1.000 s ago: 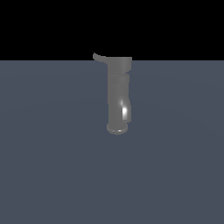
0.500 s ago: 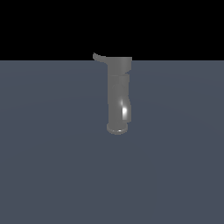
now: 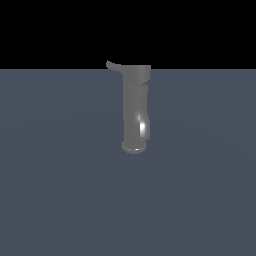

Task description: Turn on the faucet by rotating a designated handle.

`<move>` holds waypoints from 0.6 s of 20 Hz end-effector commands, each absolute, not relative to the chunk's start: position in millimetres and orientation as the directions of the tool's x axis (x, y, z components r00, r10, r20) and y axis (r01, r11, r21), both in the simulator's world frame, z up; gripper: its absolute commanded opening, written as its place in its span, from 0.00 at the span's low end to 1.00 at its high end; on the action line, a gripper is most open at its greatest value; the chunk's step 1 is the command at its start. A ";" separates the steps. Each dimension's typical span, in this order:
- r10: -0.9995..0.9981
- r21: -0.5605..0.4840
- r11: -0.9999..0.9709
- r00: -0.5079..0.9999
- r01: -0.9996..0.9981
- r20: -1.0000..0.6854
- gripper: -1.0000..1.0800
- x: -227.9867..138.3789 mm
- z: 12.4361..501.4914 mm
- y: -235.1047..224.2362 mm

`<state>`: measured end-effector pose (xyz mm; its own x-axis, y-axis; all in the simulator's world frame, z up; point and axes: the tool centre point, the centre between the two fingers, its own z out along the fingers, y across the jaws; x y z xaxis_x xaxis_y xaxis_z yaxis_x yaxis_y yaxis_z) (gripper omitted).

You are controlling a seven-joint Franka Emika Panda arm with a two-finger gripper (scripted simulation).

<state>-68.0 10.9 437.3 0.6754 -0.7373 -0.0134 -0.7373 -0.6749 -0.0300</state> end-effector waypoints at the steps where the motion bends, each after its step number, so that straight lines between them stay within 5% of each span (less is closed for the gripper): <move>1: -0.780 -0.030 -0.625 0.625 -0.780 -0.019 0.00 -54.6 428.1 13.4; 12: -0.924 -0.016 -0.381 0.382 -0.924 -0.029 0.00 0.3 381.7 24.6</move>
